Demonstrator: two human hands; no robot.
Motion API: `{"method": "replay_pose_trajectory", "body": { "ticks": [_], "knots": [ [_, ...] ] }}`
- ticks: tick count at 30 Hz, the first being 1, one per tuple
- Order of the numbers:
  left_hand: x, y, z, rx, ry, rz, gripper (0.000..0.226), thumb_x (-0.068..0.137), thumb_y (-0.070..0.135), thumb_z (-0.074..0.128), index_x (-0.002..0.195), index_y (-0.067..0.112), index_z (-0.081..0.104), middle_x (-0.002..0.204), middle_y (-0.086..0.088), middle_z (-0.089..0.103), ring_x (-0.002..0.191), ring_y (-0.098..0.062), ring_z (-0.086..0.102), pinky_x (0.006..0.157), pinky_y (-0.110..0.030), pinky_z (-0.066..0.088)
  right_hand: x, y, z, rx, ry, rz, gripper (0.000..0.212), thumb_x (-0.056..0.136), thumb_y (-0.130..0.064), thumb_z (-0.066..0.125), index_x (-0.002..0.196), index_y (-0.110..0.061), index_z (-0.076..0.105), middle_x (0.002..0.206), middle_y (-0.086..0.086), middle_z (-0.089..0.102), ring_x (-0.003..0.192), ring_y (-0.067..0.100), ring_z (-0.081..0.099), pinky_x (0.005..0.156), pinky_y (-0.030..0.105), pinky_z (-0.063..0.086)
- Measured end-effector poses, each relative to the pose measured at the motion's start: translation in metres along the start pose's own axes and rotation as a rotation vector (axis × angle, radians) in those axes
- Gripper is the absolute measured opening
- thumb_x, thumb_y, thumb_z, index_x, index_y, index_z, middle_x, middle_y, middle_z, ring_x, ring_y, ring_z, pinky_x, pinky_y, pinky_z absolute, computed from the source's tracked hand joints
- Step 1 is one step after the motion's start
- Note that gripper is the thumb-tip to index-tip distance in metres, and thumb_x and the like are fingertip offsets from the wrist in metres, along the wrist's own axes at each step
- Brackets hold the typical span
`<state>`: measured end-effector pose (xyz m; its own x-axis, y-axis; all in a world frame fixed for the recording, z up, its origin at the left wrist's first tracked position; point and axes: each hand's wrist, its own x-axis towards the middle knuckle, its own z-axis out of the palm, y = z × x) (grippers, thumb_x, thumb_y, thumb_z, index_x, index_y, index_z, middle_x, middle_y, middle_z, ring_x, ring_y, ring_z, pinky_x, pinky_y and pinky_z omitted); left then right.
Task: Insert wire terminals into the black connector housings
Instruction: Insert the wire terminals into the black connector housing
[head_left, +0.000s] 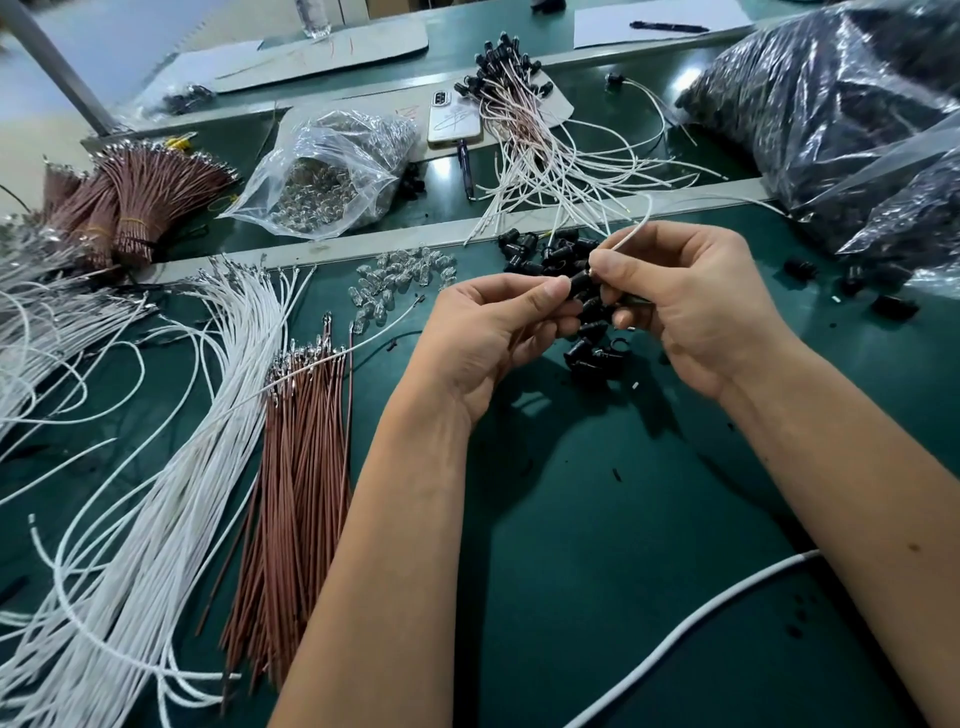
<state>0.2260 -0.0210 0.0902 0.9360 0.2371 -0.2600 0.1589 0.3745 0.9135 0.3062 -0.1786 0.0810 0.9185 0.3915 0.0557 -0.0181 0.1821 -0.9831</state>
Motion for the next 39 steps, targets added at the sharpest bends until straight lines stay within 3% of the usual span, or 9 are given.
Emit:
{"method": "replay_pose_trajectory", "body": {
  "ticks": [4, 8, 14, 20, 25, 30, 39],
  "knots": [
    [0.002, 0.002, -0.003, -0.07, 0.012, -0.048, 0.019, 0.086, 0.004, 0.072, 0.069, 0.011, 0.078, 0.077, -0.014, 0.075, 0.063, -0.017, 0.073, 0.054, -0.015, 0.056, 0.001, -0.001, -0.004, 0.02, -0.09, 0.116, 0.006, 0.091, -0.009, 0.074, 0.085, -0.008, 0.075, 0.07, 0.002, 0.069, 0.059, 0.011, 0.059, 0.047, 0.019, 0.046],
    [0.001, 0.003, -0.003, -0.077, -0.026, -0.077, 0.012, 0.089, 0.001, 0.068, 0.093, 0.008, 0.076, 0.075, -0.013, 0.074, 0.061, -0.016, 0.071, 0.056, -0.015, 0.055, 0.001, -0.001, -0.004, -0.005, -0.114, 0.068, 0.009, 0.09, -0.007, 0.074, 0.081, -0.008, 0.076, 0.067, 0.003, 0.068, 0.057, 0.011, 0.056, 0.047, 0.018, 0.045],
    [0.003, 0.0, 0.0, -0.125, -0.02, -0.069, 0.009, 0.09, 0.002, 0.068, 0.084, 0.006, 0.074, 0.076, -0.014, 0.074, 0.062, -0.017, 0.071, 0.056, -0.016, 0.057, 0.002, 0.001, -0.001, 0.084, -0.088, -0.041, 0.01, 0.081, -0.014, 0.077, 0.083, -0.004, 0.073, 0.068, 0.003, 0.067, 0.057, 0.011, 0.054, 0.048, 0.019, 0.044],
    [0.004, 0.0, -0.003, -0.131, -0.068, -0.059, 0.02, 0.089, 0.002, 0.068, 0.073, 0.009, 0.077, 0.075, -0.014, 0.074, 0.062, -0.017, 0.071, 0.056, -0.016, 0.056, 0.003, 0.003, -0.003, 0.0, -0.067, -0.054, 0.009, 0.093, -0.003, 0.072, 0.084, -0.004, 0.072, 0.065, 0.001, 0.065, 0.057, 0.012, 0.053, 0.048, 0.019, 0.044],
    [0.005, -0.006, -0.001, 0.089, 0.011, 0.101, 0.007, 0.085, -0.001, 0.075, 0.085, 0.006, 0.076, 0.079, -0.014, 0.075, 0.064, -0.017, 0.07, 0.061, -0.016, 0.054, 0.003, 0.003, -0.004, -0.106, -0.059, -0.023, 0.015, 0.095, -0.002, 0.07, 0.08, -0.004, 0.071, 0.064, 0.003, 0.062, 0.054, 0.012, 0.051, 0.045, 0.02, 0.042],
    [0.006, -0.008, -0.001, 0.176, 0.039, 0.235, 0.013, 0.079, -0.005, 0.08, 0.088, 0.003, 0.075, 0.071, -0.01, 0.074, 0.062, -0.015, 0.07, 0.061, -0.018, 0.053, 0.004, 0.002, -0.002, -0.165, 0.007, -0.017, 0.017, 0.095, -0.003, 0.071, 0.078, -0.003, 0.07, 0.06, 0.001, 0.062, 0.05, 0.01, 0.05, 0.042, 0.019, 0.04],
    [0.006, -0.011, 0.001, 0.168, 0.043, 0.22, 0.011, 0.08, -0.001, 0.08, 0.085, 0.007, 0.075, 0.076, -0.013, 0.075, 0.065, -0.016, 0.071, 0.062, -0.018, 0.053, 0.001, 0.004, 0.003, -0.111, 0.074, -0.042, 0.022, 0.093, -0.004, 0.074, 0.072, -0.008, 0.07, 0.059, 0.001, 0.062, 0.049, 0.01, 0.049, 0.042, 0.02, 0.04]
  ]
}}
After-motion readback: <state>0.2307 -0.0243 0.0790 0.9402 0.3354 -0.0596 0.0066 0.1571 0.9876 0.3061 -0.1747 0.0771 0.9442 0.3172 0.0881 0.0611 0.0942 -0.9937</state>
